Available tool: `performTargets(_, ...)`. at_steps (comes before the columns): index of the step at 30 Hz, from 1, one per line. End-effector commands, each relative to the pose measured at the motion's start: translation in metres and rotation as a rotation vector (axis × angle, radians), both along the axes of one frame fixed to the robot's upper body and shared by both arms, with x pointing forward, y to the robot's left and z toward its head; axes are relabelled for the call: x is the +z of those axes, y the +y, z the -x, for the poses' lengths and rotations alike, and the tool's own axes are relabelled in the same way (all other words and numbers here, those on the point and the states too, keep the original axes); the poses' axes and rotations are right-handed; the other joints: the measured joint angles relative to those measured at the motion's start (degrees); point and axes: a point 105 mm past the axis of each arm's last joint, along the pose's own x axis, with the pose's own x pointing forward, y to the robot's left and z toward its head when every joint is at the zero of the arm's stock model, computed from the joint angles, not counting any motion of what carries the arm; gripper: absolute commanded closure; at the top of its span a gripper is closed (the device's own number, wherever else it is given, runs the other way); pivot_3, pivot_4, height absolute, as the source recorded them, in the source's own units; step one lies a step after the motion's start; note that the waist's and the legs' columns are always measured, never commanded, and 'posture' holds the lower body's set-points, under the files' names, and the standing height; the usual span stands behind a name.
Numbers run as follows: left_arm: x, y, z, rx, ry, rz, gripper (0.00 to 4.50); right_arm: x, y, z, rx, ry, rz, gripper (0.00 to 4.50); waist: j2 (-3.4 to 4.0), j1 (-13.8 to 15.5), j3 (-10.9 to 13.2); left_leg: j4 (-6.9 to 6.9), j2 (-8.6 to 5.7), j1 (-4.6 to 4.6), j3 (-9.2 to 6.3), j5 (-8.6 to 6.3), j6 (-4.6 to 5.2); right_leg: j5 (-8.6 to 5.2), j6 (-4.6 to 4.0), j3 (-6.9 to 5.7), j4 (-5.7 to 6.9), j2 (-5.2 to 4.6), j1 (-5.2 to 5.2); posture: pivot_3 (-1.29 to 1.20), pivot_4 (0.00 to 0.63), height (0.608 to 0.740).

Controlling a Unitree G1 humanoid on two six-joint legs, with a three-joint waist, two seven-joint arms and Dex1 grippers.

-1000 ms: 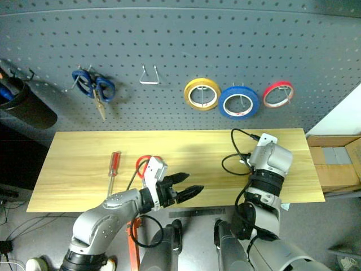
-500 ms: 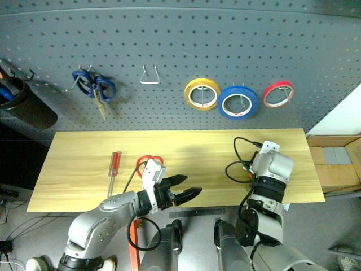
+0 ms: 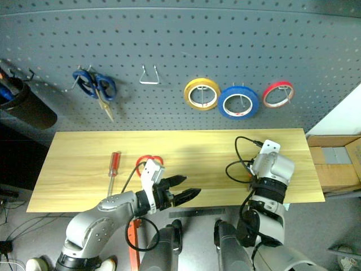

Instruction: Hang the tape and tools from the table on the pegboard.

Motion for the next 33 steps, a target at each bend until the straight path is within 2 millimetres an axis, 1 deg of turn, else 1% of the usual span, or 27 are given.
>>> performTargets(1, 0.013, -0.006, 0.005, -0.033, -0.046, 0.022, 0.00, 0.000, -0.005, -0.002, 0.010, -0.018, 0.010, 2.05, 0.00, 0.00, 0.00, 0.00, 0.00, 0.00, 0.00, 0.00, 0.00, 0.00, 0.00, 0.00, 0.00, 0.00, 0.00, 0.08, 0.379, 0.740)
performTargets(7, 0.012, -0.006, 0.004, -0.031, -0.047, 0.021, 0.00, -0.001, -0.001, -0.002, 0.101, -0.011, 0.031, 2.05, 0.00, -0.01, 0.00, 0.00, 0.00, 0.00, 0.01, 0.00, 0.00, 0.00, 0.00, 0.01, -0.01, 0.00, 0.00, 0.08, 0.380, 0.740)
performTargets(9, 0.014, -0.006, 0.004, -0.027, -0.046, 0.029, 0.00, 0.016, 0.015, -0.006, 0.243, -0.141, -0.023, 2.05, 0.01, 0.04, 0.01, -0.02, 0.00, 0.00, 0.00, 0.00, 0.00, 0.00, 0.00, 0.00, -0.02, 0.00, 0.00, 0.08, 0.378, 0.740)
performTargets(10, 0.014, -0.005, 0.004, -0.028, -0.045, 0.033, 0.00, 0.026, 0.023, -0.004, 0.334, -0.208, -0.033, 2.05, 0.01, 0.06, 0.01, -0.06, 0.01, 0.00, -0.01, 0.00, 0.00, 0.00, 0.00, 0.00, -0.05, 0.00, 0.00, 0.08, 0.369, 0.740)
performTargets(11, 0.014, -0.005, 0.005, -0.028, -0.043, 0.035, 0.00, 0.032, 0.028, -0.001, 0.398, -0.247, -0.036, 2.05, 0.04, 0.07, 0.03, -0.12, 0.00, 0.00, 0.00, 0.00, 0.00, 0.00, 0.00, 0.01, -0.08, 0.01, 0.00, 0.07, 0.366, 0.740)
performTargets(13, 0.014, -0.001, 0.007, -0.035, -0.029, 0.049, 0.00, 0.043, 0.037, 0.016, 0.583, -0.341, 0.007, 2.05, 0.19, 0.09, 0.12, -0.24, -0.01, -0.01, 0.02, 0.00, 0.00, -0.02, 0.03, 0.03, -0.15, 0.01, -0.03, 0.07, 0.362, 0.740)
performTargets(14, 0.015, 0.000, 0.010, -0.050, -0.023, 0.063, 0.00, 0.049, 0.048, 0.029, 0.737, -0.395, 0.030, 2.05, 0.20, 0.09, 0.12, -0.30, -0.03, -0.03, 0.02, 0.00, 0.00, -0.02, 0.04, 0.03, -0.21, 0.00, -0.04, 0.06, 0.357, 0.740)
performTargets(15, 0.017, 0.002, 0.014, -0.066, -0.021, 0.079, 0.00, 0.052, 0.062, 0.047, 0.916, -0.438, 0.041, 2.05, 0.23, 0.25, 0.14, -0.45, -0.03, -0.02, 0.02, 0.01, -0.01, -0.04, 0.07, 0.03, -0.34, 0.01, -0.04, 0.06, 0.355, 0.740)
performTargets(16, 0.018, 0.003, 0.016, -0.076, -0.021, 0.089, 0.00, 0.052, 0.072, 0.061, 1.035, -0.456, 0.040, 2.05, 0.22, 0.43, 0.14, -0.55, -0.04, -0.04, -0.02, 0.01, -0.02, -0.04, 0.07, -0.01, -0.47, 0.02, -0.04, 0.06, 0.348, 0.740)
performTargets(18, 0.022, 0.007, 0.022, -0.075, -0.027, 0.106, 0.00, 0.048, 0.079, 0.094, 1.280, -0.471, 0.129, 2.05, 0.21, 0.58, 0.13, -0.68, -0.05, -0.03, -0.02, -0.02, -0.11, -0.09, 0.16, -0.03, -0.67, 0.03, -0.01, 0.05, 0.336, 0.740)
performTargets(19, 0.026, 0.011, 0.031, -0.072, -0.023, 0.126, 0.00, 0.048, 0.079, 0.109, 1.348, -0.498, 0.162, 2.05, 0.22, 0.61, 0.13, -0.69, -0.05, -0.03, -0.03, -0.05, -0.16, -0.13, 0.22, -0.03, -0.72, 0.03, 0.01, 0.06, 0.334, 0.740)
performTargets(20, 0.030, 0.015, 0.038, -0.068, -0.018, 0.147, 0.00, 0.053, 0.081, 0.119, 1.388, -0.547, 0.184, 2.05, 0.21, 0.63, 0.13, -0.68, -0.04, -0.03, -0.03, -0.09, -0.28, -0.16, 0.26, -0.02, -0.74, 0.03, 0.01, 0.06, 0.330, 0.740)
performTargets(21, 0.033, 0.017, 0.043, -0.065, -0.012, 0.160, 0.00, 0.056, 0.081, 0.123, 1.399, -0.586, 0.196, 2.05, 0.14, 0.49, 0.09, -0.69, -0.01, -0.06, -0.06, -0.06, -0.48, -0.22, 0.36, -0.03, -0.77, 0.03, 0.00, 0.06, 0.323, 0.740)
performTargets(22, 0.039, 0.020, 0.049, -0.054, -0.021, 0.177, 0.00, 0.069, 0.087, 0.125, 1.391, -0.667, 0.192, 2.05, 0.13, 0.37, 0.08, -0.68, 0.03, 0.00, -0.04, -0.10, -0.61, -0.31, 0.52, -0.01, -0.76, 0.04, 0.04, 0.06, 0.320, 0.740)
performTargets(23, 0.046, 0.025, 0.052, -0.025, -0.037, 0.193, 0.00, 0.086, 0.093, 0.122, 1.363, -0.772, 0.205, 2.05, 0.12, 0.03, 0.09, -0.66, 0.03, 0.02, -0.03, -0.13, -0.68, -0.32, 0.53, 0.03, -0.73, 0.05, 0.05, 0.07, 0.312, 0.740)
performTargets(24, 0.050, 0.029, 0.053, -0.005, -0.046, 0.203, 0.00, 0.098, 0.097, 0.120, 1.340, -0.842, 0.212, 2.05, 0.12, -0.04, 0.09, -0.62, 0.04, 0.01, -0.03, -0.12, -0.69, -0.32, 0.53, 0.05, -0.72, 0.05, 0.03, 0.07, 0.306, 0.740)
performTargets(25, 0.058, 0.033, 0.052, 0.028, -0.059, 0.227, 0.00, 0.118, 0.106, 0.116, 1.297, -0.954, 0.193, 2.05, 0.10, -0.10, 0.08, -0.57, 0.02, 0.02, -0.04, -0.11, -0.72, -0.32, 0.54, 0.06, -0.65, 0.04, 0.03, 0.08, 0.297, 0.740)
performTargets(27, 0.076, 0.042, 0.044, 0.090, -0.088, 0.283, 0.00, 0.155, 0.123, 0.104, 1.210, -1.140, 0.170, 2.05, 0.07, -0.14, 0.06, -0.56, 0.06, 0.05, -0.19, 0.07, -0.95, -0.21, 0.69, -0.05, -0.58, 0.08, 0.03, 0.10, 0.285, 0.740)
performTargets(28, 0.085, 0.045, 0.039, 0.109, -0.112, 0.300, 0.00, 0.172, 0.129, 0.096, 1.153, -1.216, 0.168, 2.05, 0.09, 0.04, 0.05, -0.54, 0.06, 0.05, -0.35, 0.13, -0.88, -0.10, 0.75, -0.17, -0.53, 0.10, 0.03, 0.11, 0.280, 0.740)
performTargets(29, 0.093, 0.046, 0.035, 0.121, -0.139, 0.306, 0.00, 0.185, 0.132, 0.089, 1.101, -1.271, 0.174, 2.05, 0.08, 0.22, 0.00, -0.57, 0.01, 0.03, -0.45, 0.29, -0.83, -0.01, 0.77, -0.29, -0.50, 0.10, 0.02, 0.12, 0.270, 0.740)
performTargets(30, 0.103, 0.047, 0.029, 0.142, -0.187, 0.304, 0.00, 0.199, 0.137, 0.084, 1.057, -1.327, 0.168, 2.05, -0.08, 0.85, -0.13, -0.60, 0.01, 0.02, -0.46, 0.47, -0.86, 0.04, 0.81, -0.45, -0.50, 0.11, 0.05, 0.13, 0.265, 0.740)
performTargets(33, 0.128, 0.051, 0.008, 0.215, -0.338, 0.272, 0.00, 0.233, 0.147, 0.077, 0.987, -1.475, 0.176, 2.05, -0.43, 2.57, -0.44, -0.63, 0.01, 0.00, -0.46, 0.65, -0.83, 0.20, 0.57, -0.63, -0.55, 0.20, 0.17, 0.15, 0.246, 0.740)
